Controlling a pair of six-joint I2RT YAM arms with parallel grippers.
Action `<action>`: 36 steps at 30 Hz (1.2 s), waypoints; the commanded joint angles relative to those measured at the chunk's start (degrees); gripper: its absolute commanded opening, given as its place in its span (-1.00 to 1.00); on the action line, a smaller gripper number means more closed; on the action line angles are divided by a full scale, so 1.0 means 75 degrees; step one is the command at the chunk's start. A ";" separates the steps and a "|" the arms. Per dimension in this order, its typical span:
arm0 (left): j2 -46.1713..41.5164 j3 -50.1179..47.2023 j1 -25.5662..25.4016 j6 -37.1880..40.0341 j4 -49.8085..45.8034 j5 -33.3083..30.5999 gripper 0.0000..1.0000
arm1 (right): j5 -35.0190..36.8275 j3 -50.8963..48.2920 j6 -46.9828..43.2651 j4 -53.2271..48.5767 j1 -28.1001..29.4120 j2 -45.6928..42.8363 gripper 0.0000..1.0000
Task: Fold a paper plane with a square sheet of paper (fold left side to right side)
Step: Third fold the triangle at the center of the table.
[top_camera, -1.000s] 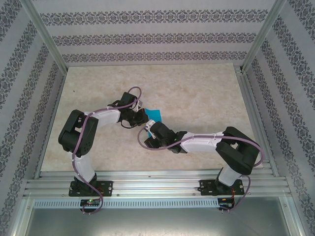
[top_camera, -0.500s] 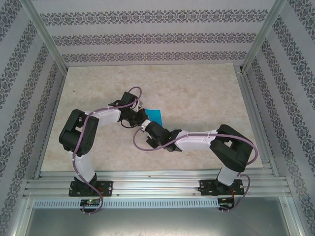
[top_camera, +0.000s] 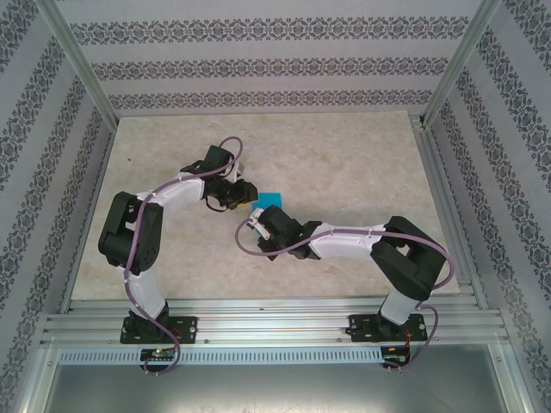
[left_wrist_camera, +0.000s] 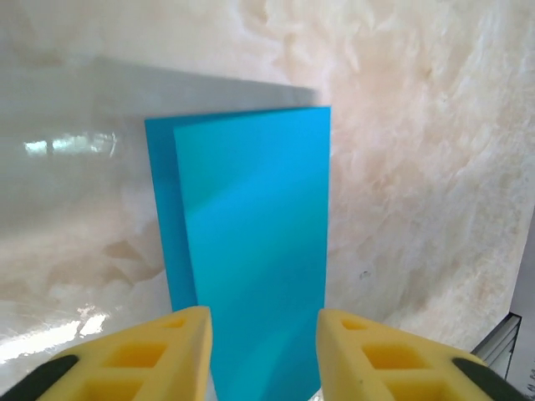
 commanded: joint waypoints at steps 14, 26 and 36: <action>0.1905 0.1649 -0.0424 0.0707 -0.0193 0.0618 -0.59 | -0.0881 0.0261 0.0193 -0.0023 -0.0441 -0.0109 -1.00; 0.2873 0.2174 -0.0496 0.1192 -0.0874 0.0115 -0.65 | -0.1677 0.0612 0.0205 -0.0289 -0.1035 0.0101 -1.00; 0.3039 0.2291 -0.0500 0.1385 -0.1202 -0.0060 -0.67 | -0.2842 0.0978 0.0536 -0.0435 -0.1854 0.0592 -1.00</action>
